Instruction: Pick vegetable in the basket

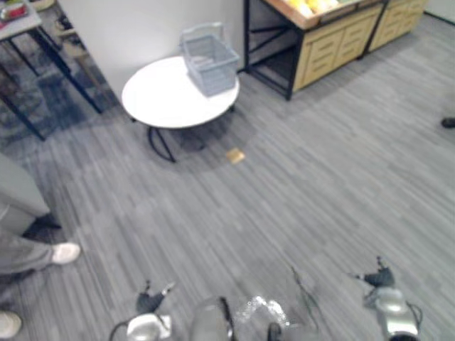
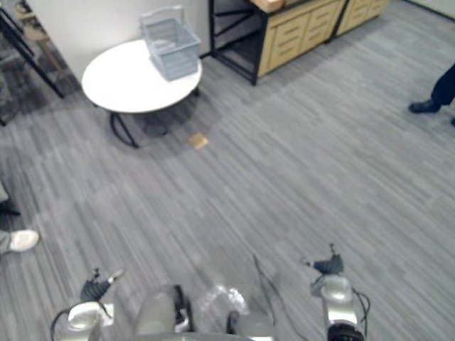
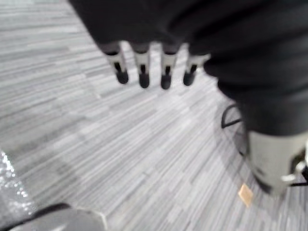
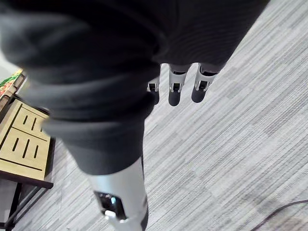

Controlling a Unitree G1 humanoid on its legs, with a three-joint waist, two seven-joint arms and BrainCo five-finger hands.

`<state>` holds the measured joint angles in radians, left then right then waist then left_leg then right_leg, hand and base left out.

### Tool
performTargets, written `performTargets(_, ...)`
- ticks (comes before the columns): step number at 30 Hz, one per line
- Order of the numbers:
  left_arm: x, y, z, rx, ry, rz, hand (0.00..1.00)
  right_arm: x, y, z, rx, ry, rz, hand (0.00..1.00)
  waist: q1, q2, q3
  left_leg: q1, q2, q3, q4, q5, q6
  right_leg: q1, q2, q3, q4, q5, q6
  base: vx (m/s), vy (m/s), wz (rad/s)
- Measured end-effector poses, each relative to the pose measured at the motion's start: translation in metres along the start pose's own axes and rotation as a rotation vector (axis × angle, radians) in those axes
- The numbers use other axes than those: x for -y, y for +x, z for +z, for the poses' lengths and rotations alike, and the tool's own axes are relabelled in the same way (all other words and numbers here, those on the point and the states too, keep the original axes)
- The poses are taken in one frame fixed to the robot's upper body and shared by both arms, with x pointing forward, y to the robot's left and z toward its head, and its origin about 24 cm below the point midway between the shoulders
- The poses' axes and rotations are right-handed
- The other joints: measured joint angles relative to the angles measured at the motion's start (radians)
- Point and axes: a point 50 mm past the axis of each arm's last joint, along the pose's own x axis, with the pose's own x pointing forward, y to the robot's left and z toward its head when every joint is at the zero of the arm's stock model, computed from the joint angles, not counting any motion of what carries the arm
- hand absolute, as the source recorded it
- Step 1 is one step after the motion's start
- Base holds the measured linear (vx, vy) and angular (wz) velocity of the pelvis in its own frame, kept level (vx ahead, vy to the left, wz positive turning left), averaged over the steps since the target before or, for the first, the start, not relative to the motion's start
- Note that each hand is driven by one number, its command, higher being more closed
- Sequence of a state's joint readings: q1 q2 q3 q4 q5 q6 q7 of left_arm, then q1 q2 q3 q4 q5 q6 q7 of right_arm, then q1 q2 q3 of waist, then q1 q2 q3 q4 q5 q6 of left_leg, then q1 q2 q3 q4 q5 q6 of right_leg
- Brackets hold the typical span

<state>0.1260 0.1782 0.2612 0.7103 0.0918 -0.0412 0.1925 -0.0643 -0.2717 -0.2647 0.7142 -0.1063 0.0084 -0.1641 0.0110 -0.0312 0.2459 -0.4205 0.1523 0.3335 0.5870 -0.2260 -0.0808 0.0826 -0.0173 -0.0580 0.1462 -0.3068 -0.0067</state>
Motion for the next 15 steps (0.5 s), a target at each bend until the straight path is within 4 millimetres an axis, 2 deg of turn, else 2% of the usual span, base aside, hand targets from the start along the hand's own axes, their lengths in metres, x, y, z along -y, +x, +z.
performTargets(1,0.000,0.000,0.000,0.001,0.000,0.000,0.00,0.002,0.002,0.005,0.013,-0.002,-0.005,0.00,0.002,0.003,-0.001,-0.012,-0.011,0.023,-0.070,0.025,0.003,0.013,-0.006,0.006,-0.019,-0.003,0.006,0.52,0.129,-0.40)
performTargets(2,0.001,0.000,0.001,0.003,-0.001,-0.001,0.00,0.007,0.006,0.013,0.035,-0.008,-0.017,0.00,0.013,0.011,-0.006,-0.026,-0.037,0.045,-0.216,0.086,0.009,0.039,-0.017,0.018,-0.048,-0.012,0.026,0.61,0.169,-0.48)
performTargets(3,-0.001,-0.001,-0.001,-0.002,0.001,0.003,0.00,0.010,0.008,0.018,0.051,-0.012,-0.026,0.00,0.035,0.020,-0.013,-0.028,-0.054,0.039,-0.314,0.153,0.041,0.062,-0.022,0.043,-0.054,-0.034,0.051,0.64,0.194,-0.58)
performTargets(4,-0.004,-0.001,-0.004,-0.009,0.003,0.009,0.00,0.009,0.008,0.018,0.054,-0.016,-0.022,0.00,0.042,0.022,-0.018,-0.023,-0.052,0.029,-0.295,0.194,0.072,0.070,-0.031,0.048,-0.036,-0.054,0.077,0.68,0.198,-0.64)
performTargets(5,-0.006,-0.002,-0.008,-0.023,-0.006,0.022,0.00,0.000,0.007,0.022,0.068,-0.018,0.004,0.00,0.050,-0.015,-0.022,-0.014,-0.079,0.043,-0.250,0.175,0.148,0.031,-0.065,0.050,0.091,-0.083,0.096,0.71,0.197,-0.27)
performTargets(6,-0.003,-0.004,-0.010,-0.029,-0.004,0.012,0.00,-0.005,0.007,0.025,0.081,-0.013,0.016,0.00,0.041,-0.033,-0.018,0.016,-0.102,0.044,-0.217,0.122,0.169,-0.047,-0.095,0.045,0.331,-0.071,0.128,0.71,0.184,-0.07)
performTargets(7,-0.001,-0.005,-0.012,-0.033,-0.004,0.009,0.00,-0.007,0.007,0.026,0.083,-0.011,0.020,0.00,0.030,-0.045,-0.013,0.045,-0.110,0.045,-0.199,0.092,0.178,-0.096,-0.109,0.049,0.486,-0.034,0.191,0.89,0.200,0.29)
performTargets(8,-0.001,-0.005,-0.012,-0.037,-0.003,0.008,0.00,-0.010,0.006,0.029,0.096,-0.004,0.027,0.00,0.015,-0.059,0.000,0.125,-0.136,0.024,-0.191,0.040,0.184,-0.179,-0.119,0.078,0.775,0.045,0.297,0.75,0.136,0.35)
performTargets(9,0.002,-0.004,-0.010,-0.028,0.004,-0.002,0.00,-0.010,0.006,0.037,0.130,-0.005,0.025,0.00,0.006,-0.050,0.014,0.217,-0.141,-0.006,-0.208,0.010,0.182,-0.248,-0.092,0.097,0.981,0.045,0.282,0.74,0.112,0.37)
performTargets(10,0.003,-0.004,-0.008,-0.022,0.013,-0.011,0.00,-0.009,0.006,0.043,0.153,-0.002,0.023,0.00,0.000,-0.041,0.020,0.267,-0.141,-0.025,-0.231,0.007,0.182,-0.275,-0.083,0.084,1.027,0.037,0.248,0.66,0.046,0.40)
performTargets(11,0.008,-0.005,-0.007,-0.011,0.031,-0.030,0.00,-0.006,0.004,0.056,0.217,0.005,0.011,0.00,-0.014,-0.014,0.028,0.371,-0.138,-0.072,-0.295,0.008,0.182,-0.326,-0.081,0.026,1.034,0.021,0.152,0.75,0.032,0.45)
performTargets(12,0.011,-0.004,-0.003,0.003,0.037,-0.040,0.00,-0.001,0.001,0.069,0.288,0.009,-0.007,0.00,-0.027,0.011,0.024,0.455,-0.128,-0.109,-0.367,0.008,0.181,-0.386,-0.086,-0.035,0.954,-0.004,0.096,0.74,0.006,0.55)
performTargets(13,0.011,-0.002,0.001,0.015,0.037,-0.042,0.00,0.002,0.000,0.076,0.321,0.011,-0.021,0.00,-0.034,0.021,0.021,0.481,-0.122,-0.130,-0.393,0.008,0.181,-0.415,-0.092,-0.061,0.878,-0.013,0.082,0.62,-0.070,0.83)
performTargets(15,0.016,0.005,0.022,0.074,0.031,-0.048,0.00,0.016,-0.004,0.096,0.411,-0.010,-0.090,0.00,-0.051,0.025,0.019,0.522,-0.113,-0.217,-0.434,0.003,0.172,-0.500,-0.118,-0.075,0.516,0.013,0.088,0.56,-0.167,1.12)
